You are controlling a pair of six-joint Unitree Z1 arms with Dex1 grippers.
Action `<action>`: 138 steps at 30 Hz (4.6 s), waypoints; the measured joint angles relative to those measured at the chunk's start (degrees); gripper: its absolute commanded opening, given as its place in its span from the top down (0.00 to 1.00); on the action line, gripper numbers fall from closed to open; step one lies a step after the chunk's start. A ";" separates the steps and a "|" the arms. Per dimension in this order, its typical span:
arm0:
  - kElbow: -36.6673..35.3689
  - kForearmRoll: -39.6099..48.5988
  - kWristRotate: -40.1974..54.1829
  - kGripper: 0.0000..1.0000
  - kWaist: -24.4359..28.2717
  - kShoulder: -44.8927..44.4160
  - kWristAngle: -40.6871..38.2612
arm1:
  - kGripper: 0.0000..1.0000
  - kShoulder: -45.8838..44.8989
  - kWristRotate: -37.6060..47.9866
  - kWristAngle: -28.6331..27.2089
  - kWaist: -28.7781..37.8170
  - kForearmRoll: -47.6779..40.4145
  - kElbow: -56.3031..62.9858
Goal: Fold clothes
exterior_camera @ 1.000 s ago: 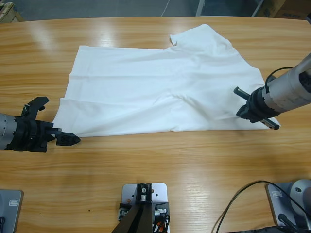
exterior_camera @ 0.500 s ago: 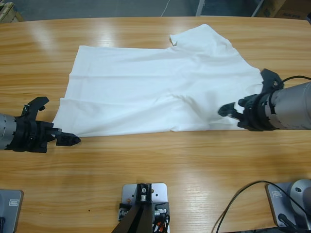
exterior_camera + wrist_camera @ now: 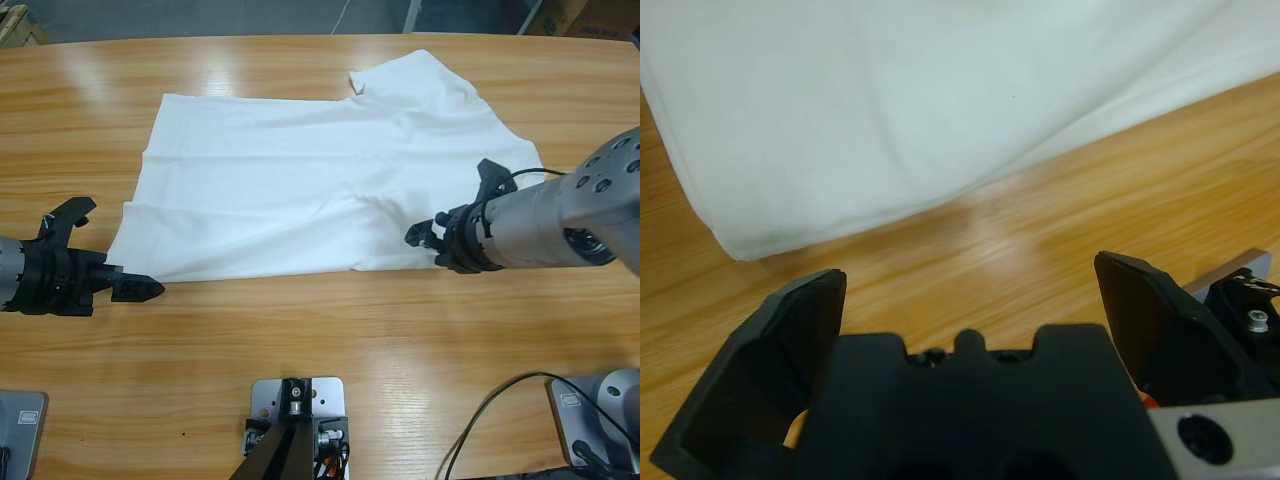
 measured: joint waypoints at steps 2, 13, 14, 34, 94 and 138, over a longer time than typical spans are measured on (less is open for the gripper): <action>0.00 0.00 0.00 0.04 0.00 0.00 0.00 | 0.35 0.65 0.37 0.52 0.00 -1.61 0.70; 0.00 0.00 0.00 0.04 0.00 0.00 0.00 | 0.40 3.55 0.80 1.85 -0.96 -6.45 3.66; 0.00 0.00 0.00 0.04 0.00 0.00 0.00 | 0.40 3.71 0.70 1.85 -1.19 -6.82 3.67; 0.00 0.01 0.00 0.04 0.00 0.02 0.00 | 0.40 3.74 -0.77 1.95 -2.81 -3.45 2.12; 1.25 0.01 0.00 0.04 -0.01 0.06 -0.19 | 1.00 -3.76 -7.79 15.81 -14.79 0.33 1.89; 1.25 0.01 0.00 0.04 -0.06 0.08 -0.83 | 0.48 -1.43 -24.18 -4.29 -10.38 5.60 7.21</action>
